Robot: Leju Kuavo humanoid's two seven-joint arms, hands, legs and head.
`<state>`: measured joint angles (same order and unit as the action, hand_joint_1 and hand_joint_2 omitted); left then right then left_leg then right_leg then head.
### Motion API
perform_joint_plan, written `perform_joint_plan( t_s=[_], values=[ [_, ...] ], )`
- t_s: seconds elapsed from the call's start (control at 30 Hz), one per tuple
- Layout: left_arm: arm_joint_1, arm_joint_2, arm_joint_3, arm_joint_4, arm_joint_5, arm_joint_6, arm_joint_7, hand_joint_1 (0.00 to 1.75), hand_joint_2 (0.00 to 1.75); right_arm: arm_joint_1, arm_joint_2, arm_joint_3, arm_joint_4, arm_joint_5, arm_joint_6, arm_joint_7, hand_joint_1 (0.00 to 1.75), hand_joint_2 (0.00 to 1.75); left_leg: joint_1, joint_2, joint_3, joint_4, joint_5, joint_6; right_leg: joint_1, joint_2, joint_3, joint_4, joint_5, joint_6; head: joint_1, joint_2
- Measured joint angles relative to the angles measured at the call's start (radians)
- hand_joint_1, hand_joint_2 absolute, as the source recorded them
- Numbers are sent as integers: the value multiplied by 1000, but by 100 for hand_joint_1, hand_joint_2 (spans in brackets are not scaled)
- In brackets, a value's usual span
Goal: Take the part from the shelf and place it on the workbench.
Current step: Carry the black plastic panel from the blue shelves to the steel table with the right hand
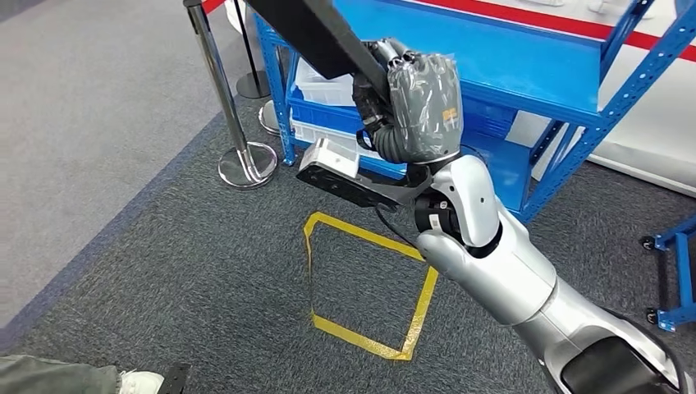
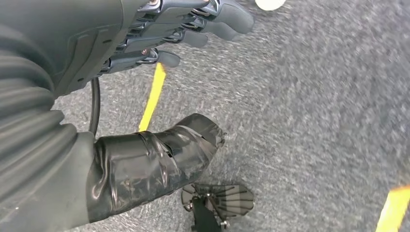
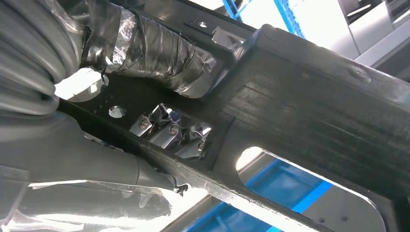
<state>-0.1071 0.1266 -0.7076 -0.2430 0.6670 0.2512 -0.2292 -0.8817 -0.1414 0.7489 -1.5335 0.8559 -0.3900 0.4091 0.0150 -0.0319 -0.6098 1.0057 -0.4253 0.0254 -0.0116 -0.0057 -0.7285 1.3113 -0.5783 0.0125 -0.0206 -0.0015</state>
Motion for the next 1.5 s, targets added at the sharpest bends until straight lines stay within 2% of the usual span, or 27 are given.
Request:
perform_joint_plan(
  t_s=[0.03, 0.07, 0.1, 0.17, 0.23, 0.3, 0.37, 0.43, 0.5, 0.53, 0.6, 0.63, 0.7, 0.73, 0.8, 0.87, 0.93, 1.0, 1.03, 1.1, 1.17, 1.23, 1.3, 1.33, 1.4, 1.43, 1.5],
  values=[
    [1, 0, 0, 0, 2, 2, 0, 0, 175, 4, -4, 0, 0, 2, 1, 1, 175, 175, 0, -13, -1, 3, 0, 0, -1, 2, 1, 1, 12, 0, 0, 0],
    [2, 0, 0, 0, 3, 4, 0, 0, 175, 7, -8, -1, 0, 2, 2, 1, 175, 175, 1, -26, -2, 8, -1, -2, -2, 6, 20, -36, 41, 0, 0, 0],
    [2, 0, 0, 0, 5, 6, 0, 0, 175, 8, -11, -2, -2, 2, 2, 2, 175, 175, 2, -39, -5, 14, -3, -5, -6, 19, 50, -98, 76, 0, 0, 0],
    [0, 0, 0, 0, 6, 8, 0, 0, 175, 7, -16, -6, -6, 0, 3, 1, 175, 175, 2, -64, -20, 33, -8, -15, -14, 66, 101, -204, 111, 0, 0, 0],
    [0, 0, 0, 0, 7, 10, 0, 0, 175, 7, -19, -9, -10, 1, 5, -1, 175, 175, 5, -85, -37, 41, -4, -28, -14, 88, 112, -234, 109, -2, 0, 0],
    [5, 0, 0, 0, 7, 11, 0, 0, 175, 5, -20, -10, -12, 3, 7, -1, 175, 175, 11, -101, -46, 39, 1, -39, -14, 65, 112, -240, 113, -11, 1, 0],
    [7, -1, 0, 1, 7, 11, 0, 0, 175, 3, -20, -11, -14, 4, 7, 0, 175, 175, 8, -63, -66, 76, -22, -49, -17, 39, 115, -247, 118, -20, -7, 0],
    [3, -2, 0, 1, 7, 11, 0, 0, 175, 2, -22, -12, -16, 4, 6, 0, 175, 175, 5, -1, -118, 186, -76, -57, -15, 12, 117, -250, 119, -25, -15, 0],
    [2, -2, 0, 1, 7, 12, 0, 0, 175, 4, -23, -13, -16, 4, 6, 0, 175, 175, 6, 22, -166, 290, -111, -60, -11, -16, 117, -250, 118, -28, -16, 0],
    [2, -2, 0, 1, 7, 12, 0, 0, 175, 5, -24, -13, -16, 4, 6, 0, 175, 175, 6, 26, -168, 297, -104, -59, -9, -29, 117, -250, 117, -28, -16, 0],
    [3, -2, 0, 1, 7, 12, 0, 0, 175, 6, -24, -14, -17, 4, 6, 0, 175, 175, 3, 39, -113, 200, -49, -49, -5, -53, 119, -250, 115, -29, -16, 0],
    [2, -2, 0, 1, 7, 12, 0, 0, 175, 5, -24, -15, -18, 4, 6, 0, 175, 175, -3, 60, -74, 129, -27, -41, -3, -64, 121, -251, 114, -29, -16, 0],
    [-1, 0, 0, 1, 7, 12, 0, 0, 175, 4, -24, -17, -20, 5, 6, -1, 175, 175, -18, 91, -27, 37, -6, -24, 2, -84, 124, -255, 114, -25, -16, 0],
    [-1, 0, 0, 1, 7, 12, 0, 0, 175, 4, -25, -18, -21, 5, 6, -1, 175, 175, -23, 94, -24, 25, -8, -18, 3, -94, 125, -258, 114, -21, -15, 0],
    [1, 1, 0, 1, 7, 12, 0, 0, 175, 4, -25, -19, -22, 5, 6, -2, 175, 175, -21, 71, -23, 16, 0, -7, 4, -107, 130, -262, 113, -11, -15, 0],
    [5, 1, 0, 1, 7, 12, 0, 0, 175, 3, -26, -19, -24, 5, 6, -2, 175, 175, -14, 52, -14, -1, 11, 4, 2, -71, 122, -236, 91, -3, -12, 0],
    [2, 1, 0, 2, 8, 12, 0, 0, 175, 3, -28, -20, -25, 6, 5, -2, 175, 175, -11, 31, -10, -9, 17, 11, 0, -17, 77, -134, 35, 1, -9, 0],
    [0, 0, 0, 2, 6, 12, 1, 0, 175, 7, -31, -21, -25, 13, 5, -3, 175, 175, -11, 6, -11, -7, 18, 13, 1, 1, 20, -19, -5, 3, -8, 0],
    [0, 0, 0, 2, 6, 12, 1, 0, 175, 10, -34, -21, -25, 19, 5, -3, 175, 175, -11, -9, -12, -4, 17, 13, 0, 3, 9, 0, 1, 5, -8, 0],
    [2, -2, 0, 2, 4, 12, 3, 0, 175, 12, -38, -21, -25, 29, 6, -3, 175, 175, -9, -38, -13, 6, 13, 10, -4, 12, 37, -72, 62, 8, -8, 0],
    [1, -4, 0, 2, 2, 14, 1, 0, 175, 11, -45, -24, -25, 32, 6, -3, 175, 175, -6, -67, -22, 26, 4, 0, -14, 59, 90, -189, 111, 9, -8, 0],
    [0, -5, 0, 2, 2, 19, -2, 0, 175, 11, -51, -26, -26, 29, 6, -4, 175, 175, -3, -92, -39, 38, 2, -12, -17, 92, 110, -235, 114, 5, -9, 0],
    [5, -6, 0, 2, 2, 22, -3, 0, 175, 9, -55, -27, -26, 22, 6, -5, 175, 175, 3, -112, -51, 37, 8, -25, -15, 75, 109, -239, 116, -6, -8, 0],
    [8, -6, 0, 2, 2, 23, -3, 0, 175, 8, -56, -27, -26, 20, 6, -6, 175, 175, 2, -102, -57, 42, 6, -31, -16, 63, 110, -242, 118, -12, -7, 0],
    [9, -8, 0, 2, 3, 23, -1, 0, 175, 5, -56, -27, -26, 18, 6, -6, 175, 175, -1, -46, -85, 97, -24, -42, -19, 37, 115, -249, 121, -22, -17, 0],
    [7, -9, 0, 2, 5, 18, -2, 0, 175, 4, -56, -27, -26, 18, 6, -7, 175, 175, -2, -11, -111, 152, -50, -47, -17, 24, 116, -250, 121, -25, -21, 0],
    [3, -9, 0, 2, 11, -4, -10, 0, 175, 5, -57, -28, -25, 18, 7, -9, 175, 175, 1, 20, -170, 268, -93, -53, -15, -4, 117, -250, 118, -28, -25, 0]
  ],
)
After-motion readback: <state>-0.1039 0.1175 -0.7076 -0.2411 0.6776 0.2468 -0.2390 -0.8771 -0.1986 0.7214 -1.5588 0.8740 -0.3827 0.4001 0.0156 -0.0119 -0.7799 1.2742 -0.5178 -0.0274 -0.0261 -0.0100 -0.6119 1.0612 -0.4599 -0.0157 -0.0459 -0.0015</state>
